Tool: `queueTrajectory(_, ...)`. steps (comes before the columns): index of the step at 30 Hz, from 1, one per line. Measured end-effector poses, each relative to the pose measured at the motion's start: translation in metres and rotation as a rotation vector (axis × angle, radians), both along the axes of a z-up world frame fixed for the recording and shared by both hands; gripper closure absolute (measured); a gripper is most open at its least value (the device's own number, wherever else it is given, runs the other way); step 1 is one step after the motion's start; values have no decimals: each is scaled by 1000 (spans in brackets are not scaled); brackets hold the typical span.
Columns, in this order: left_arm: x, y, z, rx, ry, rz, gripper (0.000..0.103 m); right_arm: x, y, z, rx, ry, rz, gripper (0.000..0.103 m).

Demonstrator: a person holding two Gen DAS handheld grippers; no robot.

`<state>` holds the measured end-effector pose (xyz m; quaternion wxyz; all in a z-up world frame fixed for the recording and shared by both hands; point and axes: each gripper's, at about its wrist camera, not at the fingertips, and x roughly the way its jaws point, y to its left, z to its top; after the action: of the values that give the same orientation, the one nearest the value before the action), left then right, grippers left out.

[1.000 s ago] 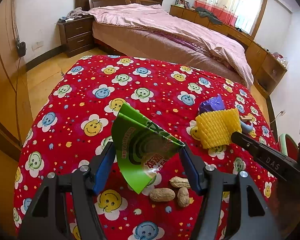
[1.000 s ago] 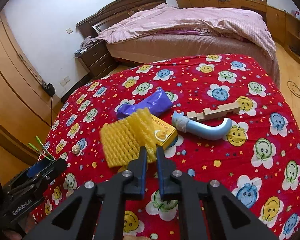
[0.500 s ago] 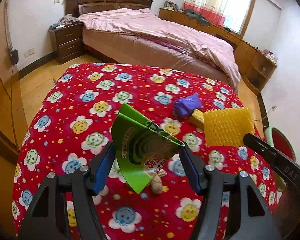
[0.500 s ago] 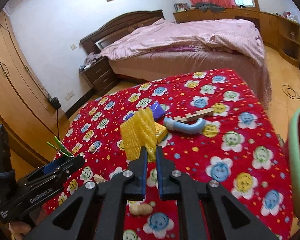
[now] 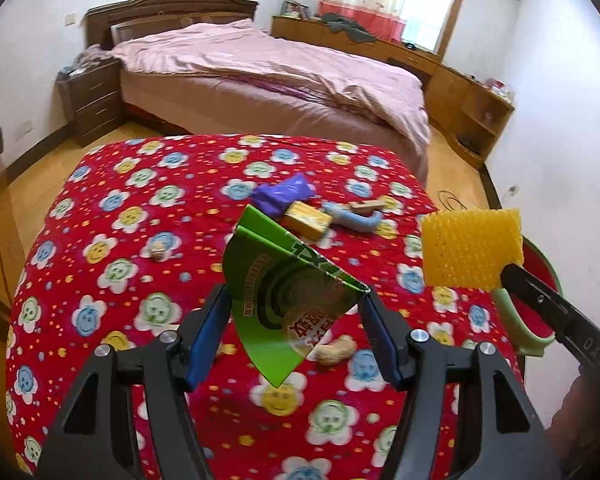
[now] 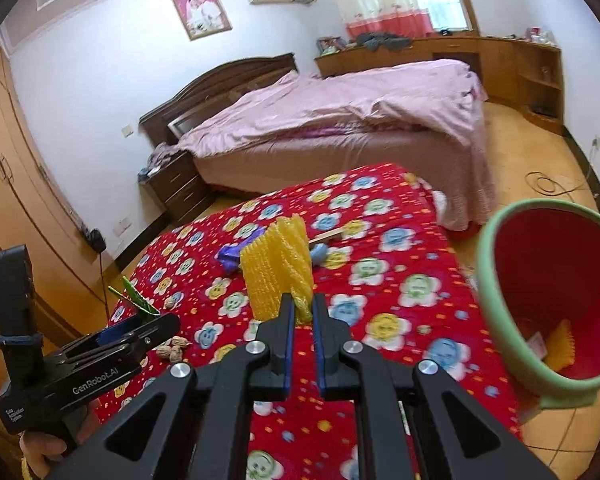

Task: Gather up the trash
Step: 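Carry the green packet and yellow foam mesh over the bucket with both tools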

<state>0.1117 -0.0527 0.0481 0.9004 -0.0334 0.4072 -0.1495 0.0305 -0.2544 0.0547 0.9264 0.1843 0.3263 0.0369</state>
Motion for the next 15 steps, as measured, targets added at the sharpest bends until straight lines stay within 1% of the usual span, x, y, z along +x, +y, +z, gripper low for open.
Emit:
queueTrajectory(9, -13, -48, 7, 6, -3, -111, 37, -42, -47, 7, -3, -31, -122, 93)
queueTrajectory(15, -18, -84, 11, 23, -13, -194, 37, -61, -78, 5, 6, -36, -198, 93)
